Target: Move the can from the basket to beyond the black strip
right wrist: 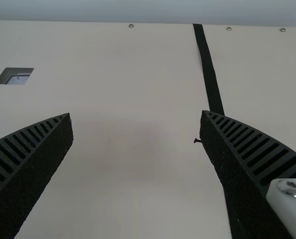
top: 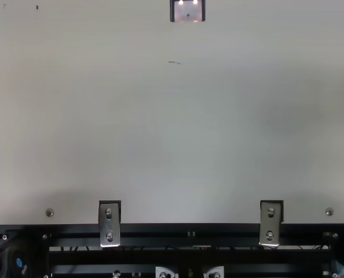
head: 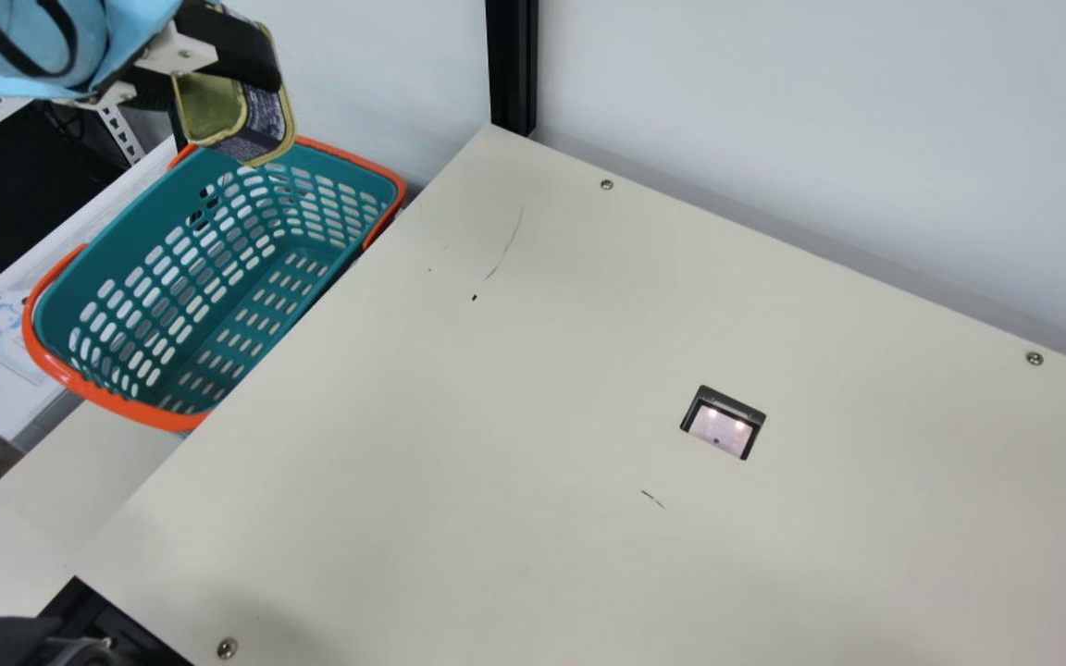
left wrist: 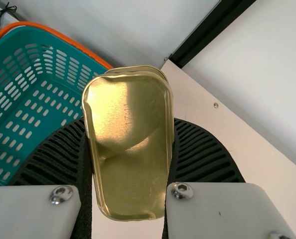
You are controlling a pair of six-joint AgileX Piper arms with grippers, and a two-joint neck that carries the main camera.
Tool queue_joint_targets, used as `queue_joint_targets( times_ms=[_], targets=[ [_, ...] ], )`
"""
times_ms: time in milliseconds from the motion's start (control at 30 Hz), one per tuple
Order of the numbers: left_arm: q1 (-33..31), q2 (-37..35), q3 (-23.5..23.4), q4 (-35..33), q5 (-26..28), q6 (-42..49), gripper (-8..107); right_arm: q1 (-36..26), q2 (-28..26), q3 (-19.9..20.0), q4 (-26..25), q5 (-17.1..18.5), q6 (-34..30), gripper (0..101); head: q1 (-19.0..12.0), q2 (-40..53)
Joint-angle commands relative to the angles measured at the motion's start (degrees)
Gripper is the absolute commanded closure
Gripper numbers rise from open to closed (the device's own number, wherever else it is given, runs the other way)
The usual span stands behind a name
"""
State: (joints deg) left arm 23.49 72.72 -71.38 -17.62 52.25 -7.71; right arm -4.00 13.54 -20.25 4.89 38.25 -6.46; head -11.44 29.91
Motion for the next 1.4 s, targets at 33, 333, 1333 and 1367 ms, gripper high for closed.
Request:
queue_joint_targets(
  times_ms=[33, 333, 1333, 1367],
  targets=[
    [0.32, 0.08, -0.13, -0.15, 2.01, -1.62, 89, 0.00, 0.00, 0.00, 0.00, 0.00, 0.00, 0, -1.79, 0.81],
    [0.57, 1.35, -5.03, -0.24, 17.65, -11.53, 89, 0.00, 0.00, 0.00, 0.00, 0.00, 0.00, 0, -1.79, 0.81],
    [-11.13, 5.60, 11.76, -14.20, 17.65, -20.23, 89, 0.00, 0.00, 0.00, 0.00, 0.00, 0.00, 0, -1.79, 0.81],
    [-11.10, 5.92, 12.07, -15.37, 17.65, -20.19, 89, 0.00, 0.00, 0.00, 0.00, 0.00, 0.00, 0, -1.79, 0.81]
  ],
)
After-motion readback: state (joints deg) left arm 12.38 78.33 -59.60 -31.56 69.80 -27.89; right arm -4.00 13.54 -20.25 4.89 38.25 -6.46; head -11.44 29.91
